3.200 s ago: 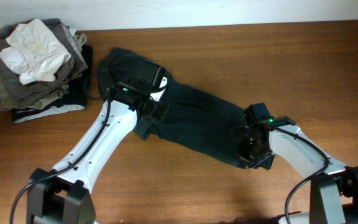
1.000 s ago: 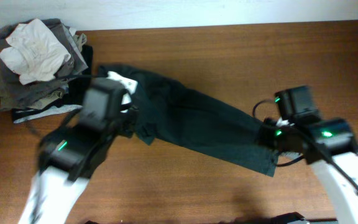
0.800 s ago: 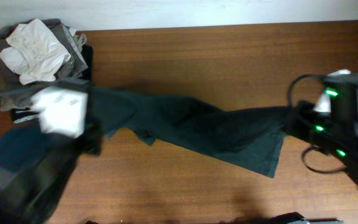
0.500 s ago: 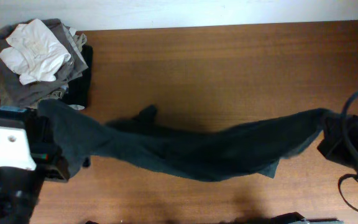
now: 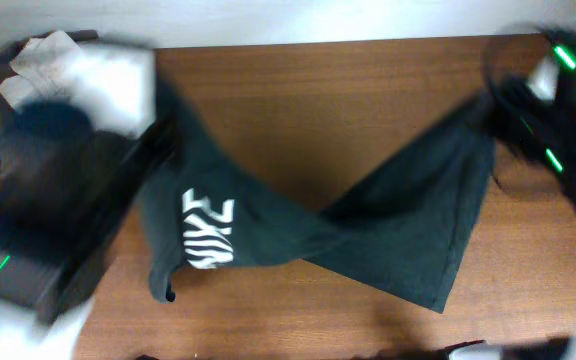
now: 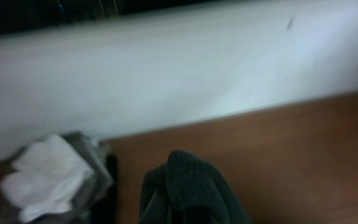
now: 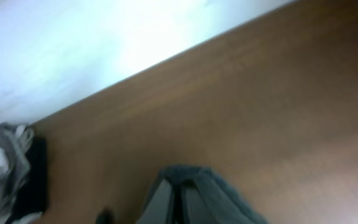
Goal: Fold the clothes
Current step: 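Lift the shirt with both grippers and swing it up and back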
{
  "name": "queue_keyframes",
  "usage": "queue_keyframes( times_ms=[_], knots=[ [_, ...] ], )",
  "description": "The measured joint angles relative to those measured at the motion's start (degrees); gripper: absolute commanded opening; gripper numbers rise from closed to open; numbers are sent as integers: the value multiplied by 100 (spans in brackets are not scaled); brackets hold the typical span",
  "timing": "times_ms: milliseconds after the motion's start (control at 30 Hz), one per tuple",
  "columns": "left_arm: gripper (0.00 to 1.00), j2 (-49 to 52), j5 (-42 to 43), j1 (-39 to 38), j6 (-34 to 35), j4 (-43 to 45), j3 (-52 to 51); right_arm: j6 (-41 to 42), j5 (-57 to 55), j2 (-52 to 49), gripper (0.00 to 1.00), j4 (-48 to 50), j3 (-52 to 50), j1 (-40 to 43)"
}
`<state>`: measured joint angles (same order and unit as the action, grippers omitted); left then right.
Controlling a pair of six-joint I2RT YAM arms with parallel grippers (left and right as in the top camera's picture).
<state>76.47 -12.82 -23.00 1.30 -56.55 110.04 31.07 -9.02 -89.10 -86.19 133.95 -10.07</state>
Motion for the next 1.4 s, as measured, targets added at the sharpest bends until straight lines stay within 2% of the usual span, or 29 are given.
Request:
queue_keyframes(
  times_ms=[100, 200, 333, 433, 533, 667, 833, 1100, 1400],
  knots=[
    [0, 1469, 61, 72, -114, 802, 7, -192, 166, -855, 4, 730, -4, 170],
    [1, 2599, 85, 240, -205, 1010, 289, -365, 487, -1447, 4, 1134, 133, 452],
    [0, 3727, -46, 608, -505, 833, 1941, -472, 1169, -1836, 4, 1217, 1069, 1228],
    [0, 3727, -229, 826, -776, 577, 3849, -470, 1906, -1749, 4, 1040, 2483, 2358],
    [1, 3377, -245, 817, -874, 68, 5034, -470, 2404, -1523, 4, 568, 3305, 3161],
    [1, 2815, -109, 769, -929, -640, 5707, -610, 2763, -1209, 4, -151, 3534, 3403],
    [0, 2865, 306, 763, -833, -1827, 5320, -881, 2920, -1510, 4, -1075, 3171, 3399],
    [0, 4653, 879, 763, -328, -3049, 3161, -1213, 2682, -1919, 4, -1080, 599, 3067],
    [1, 4784, 1008, 739, 229, -3985, 1878, -1285, 2455, -1867, 4, -1025, -1635, 2870]
  ],
)
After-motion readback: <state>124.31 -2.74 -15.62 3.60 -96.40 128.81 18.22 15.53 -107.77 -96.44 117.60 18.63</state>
